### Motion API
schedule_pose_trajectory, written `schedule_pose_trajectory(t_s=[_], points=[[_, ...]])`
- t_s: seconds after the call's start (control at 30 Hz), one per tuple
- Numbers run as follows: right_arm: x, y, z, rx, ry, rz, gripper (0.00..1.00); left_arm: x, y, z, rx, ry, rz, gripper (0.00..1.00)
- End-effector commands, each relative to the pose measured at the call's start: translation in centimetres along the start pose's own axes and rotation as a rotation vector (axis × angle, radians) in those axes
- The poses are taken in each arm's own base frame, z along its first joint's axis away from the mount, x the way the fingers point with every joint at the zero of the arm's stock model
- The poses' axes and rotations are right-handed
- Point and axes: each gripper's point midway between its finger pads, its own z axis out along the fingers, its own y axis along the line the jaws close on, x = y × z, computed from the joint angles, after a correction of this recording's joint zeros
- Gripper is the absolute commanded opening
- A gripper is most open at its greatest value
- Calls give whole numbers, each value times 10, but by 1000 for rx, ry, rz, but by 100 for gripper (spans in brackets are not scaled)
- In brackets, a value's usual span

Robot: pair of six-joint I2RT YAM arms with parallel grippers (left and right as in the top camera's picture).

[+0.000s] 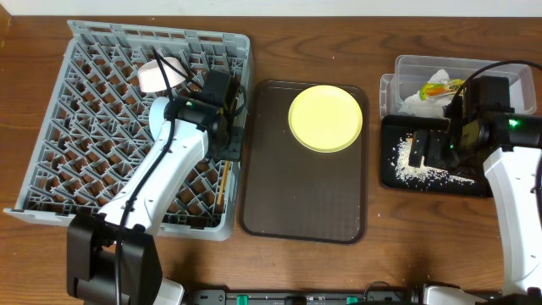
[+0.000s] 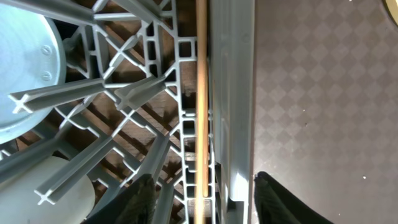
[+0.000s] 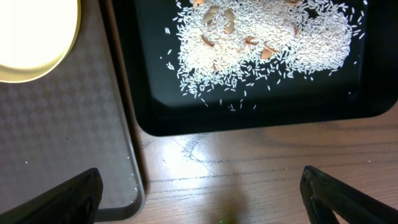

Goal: Sort waste into correct bins and load items into the dishwasher
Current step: 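Carry the second chopstick to the dish rack and release it, then move the left gripper to the yellow plate and pinch its rim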

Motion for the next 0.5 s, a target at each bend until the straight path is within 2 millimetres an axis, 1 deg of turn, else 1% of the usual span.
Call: schedule_pose_trajectory(t_s=[0.0, 0.13, 0.2, 0.3, 0.37, 0.47], points=[[-5, -2, -7, 7, -30, -10, 99, -6, 4, -16, -11, -55, 7, 52], [-5, -2, -7, 7, -30, -10, 99, -12, 3, -36, 3, -124, 20, 53], [-5, -2, -7, 7, -30, -10, 99, -15, -4, -47, 44, -168, 24, 55], [-6, -2, -7, 6, -33, -10, 99, -25, -35, -68, 181, -256, 107, 57], [-6, -2, -7, 6, -35, -10, 99, -34, -56, -77, 243, -320, 181, 61], [-6, -2, -7, 6, -34, -10, 99, -47, -85, -83, 269, -407, 306, 71]])
